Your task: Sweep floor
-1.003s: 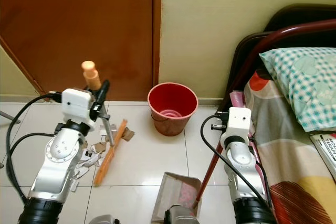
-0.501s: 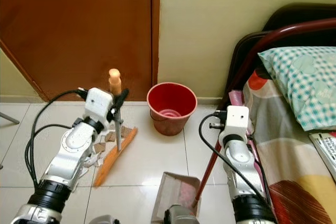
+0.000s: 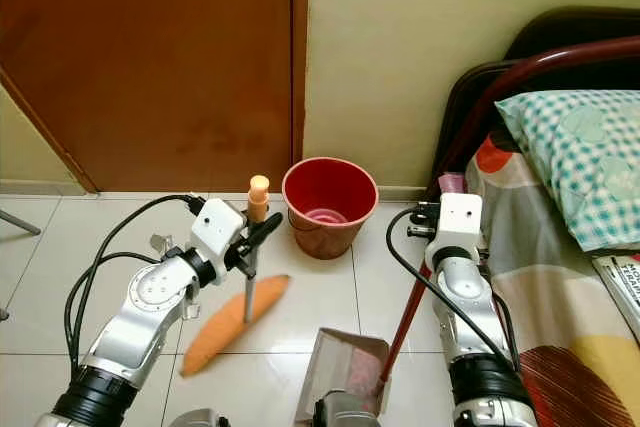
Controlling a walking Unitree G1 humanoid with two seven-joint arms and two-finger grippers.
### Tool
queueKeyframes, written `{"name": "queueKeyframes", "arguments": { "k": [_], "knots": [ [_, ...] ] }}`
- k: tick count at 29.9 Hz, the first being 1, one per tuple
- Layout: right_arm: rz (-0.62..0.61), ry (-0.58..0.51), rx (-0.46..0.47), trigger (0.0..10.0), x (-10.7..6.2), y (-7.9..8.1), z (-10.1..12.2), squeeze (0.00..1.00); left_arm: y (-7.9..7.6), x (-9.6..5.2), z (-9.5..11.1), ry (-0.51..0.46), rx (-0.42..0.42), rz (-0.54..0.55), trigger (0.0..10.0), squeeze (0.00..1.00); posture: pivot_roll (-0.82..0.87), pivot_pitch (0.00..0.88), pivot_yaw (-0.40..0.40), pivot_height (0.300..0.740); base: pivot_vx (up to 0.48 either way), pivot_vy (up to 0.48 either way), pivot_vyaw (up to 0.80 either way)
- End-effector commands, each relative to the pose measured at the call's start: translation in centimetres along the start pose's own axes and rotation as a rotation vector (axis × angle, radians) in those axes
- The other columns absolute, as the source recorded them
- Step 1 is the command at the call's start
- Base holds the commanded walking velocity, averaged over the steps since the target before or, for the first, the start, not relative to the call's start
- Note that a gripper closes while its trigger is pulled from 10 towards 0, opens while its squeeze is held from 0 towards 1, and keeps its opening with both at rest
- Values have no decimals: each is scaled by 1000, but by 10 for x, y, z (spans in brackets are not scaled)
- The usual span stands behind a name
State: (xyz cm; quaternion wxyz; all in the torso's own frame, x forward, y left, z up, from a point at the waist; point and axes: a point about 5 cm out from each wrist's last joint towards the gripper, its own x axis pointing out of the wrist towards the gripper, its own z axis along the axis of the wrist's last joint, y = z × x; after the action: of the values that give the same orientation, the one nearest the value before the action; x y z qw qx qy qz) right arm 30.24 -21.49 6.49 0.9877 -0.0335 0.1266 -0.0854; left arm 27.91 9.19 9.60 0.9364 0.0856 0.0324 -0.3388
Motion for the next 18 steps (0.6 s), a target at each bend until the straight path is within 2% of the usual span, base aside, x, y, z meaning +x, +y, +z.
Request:
{"name": "queueKeyframes", "arguments": {
  "k": [1,4,7,8,10,13,17,18],
  "knots": [
    [-11,7,-59,10000,0,-4,-2,0,-4,3,15,-68,-55,-26,10000,0,22,91,-53,740,0,0,0],
    [-7,9,-61,10000,0,-3,-3,0,1,4,26,-106,-25,-14,10000,0,22,91,-53,740,0,0,0],
    [-4,11,-63,10000,1,-2,-4,0,17,6,53,-213,14,66,10000,0,21,89,-55,740,0,0,0],
    [-4,11,-63,10000,1,-2,-4,0,17,6,53,-213,14,66,10000,0,21,89,-55,740,0,0,0],
    [-2,12,-66,10000,1,-2,-5,0,24,6,67,-261,48,94,10000,0,21,89,-55,740,0,0,0],
    [1,13,-71,10000,2,-2,-5,0,31,7,90,-336,44,122,10000,0,20,88,-57,740,0,0,0],
    [3,13,-74,10000,2,-2,-6,0,33,9,102,-375,53,128,10000,0,21,88,-60,740,0,0,0],
    [5,14,-77,10000,3,-2,-6,0,35,9,111,-400,57,133,10000,0,21,88,-60,740,0,0,0]
  ]
}}
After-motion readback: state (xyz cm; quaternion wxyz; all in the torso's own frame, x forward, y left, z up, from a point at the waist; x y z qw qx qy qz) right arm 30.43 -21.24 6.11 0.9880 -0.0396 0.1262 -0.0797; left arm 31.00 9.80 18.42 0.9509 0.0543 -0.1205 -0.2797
